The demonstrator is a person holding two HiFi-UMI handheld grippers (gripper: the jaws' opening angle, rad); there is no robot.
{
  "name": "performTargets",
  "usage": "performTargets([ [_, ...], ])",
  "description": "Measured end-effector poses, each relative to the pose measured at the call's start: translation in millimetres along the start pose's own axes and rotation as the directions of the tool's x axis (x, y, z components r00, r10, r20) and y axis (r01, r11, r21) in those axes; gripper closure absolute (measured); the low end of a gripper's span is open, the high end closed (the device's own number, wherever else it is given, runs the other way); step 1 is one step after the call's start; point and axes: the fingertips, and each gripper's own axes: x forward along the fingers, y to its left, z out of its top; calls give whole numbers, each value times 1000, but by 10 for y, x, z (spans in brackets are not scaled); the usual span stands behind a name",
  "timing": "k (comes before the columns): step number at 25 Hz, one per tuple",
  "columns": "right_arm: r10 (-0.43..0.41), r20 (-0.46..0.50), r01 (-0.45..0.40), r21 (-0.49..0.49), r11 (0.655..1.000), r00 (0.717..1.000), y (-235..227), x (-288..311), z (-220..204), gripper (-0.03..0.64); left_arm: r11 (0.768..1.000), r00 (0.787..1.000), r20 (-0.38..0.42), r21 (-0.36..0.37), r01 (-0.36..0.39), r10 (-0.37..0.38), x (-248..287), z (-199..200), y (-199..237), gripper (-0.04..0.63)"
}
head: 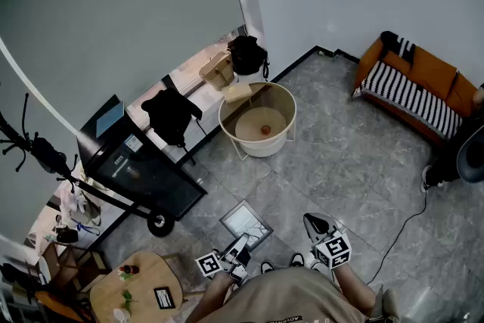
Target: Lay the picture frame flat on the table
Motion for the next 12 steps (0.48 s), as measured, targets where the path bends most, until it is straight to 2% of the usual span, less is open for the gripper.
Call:
performTargets([
  [12,58,-17,-58,-38,998,998,238,146,-18,611,1000,1000,6,-1,13,-13,-135,80,10,548],
])
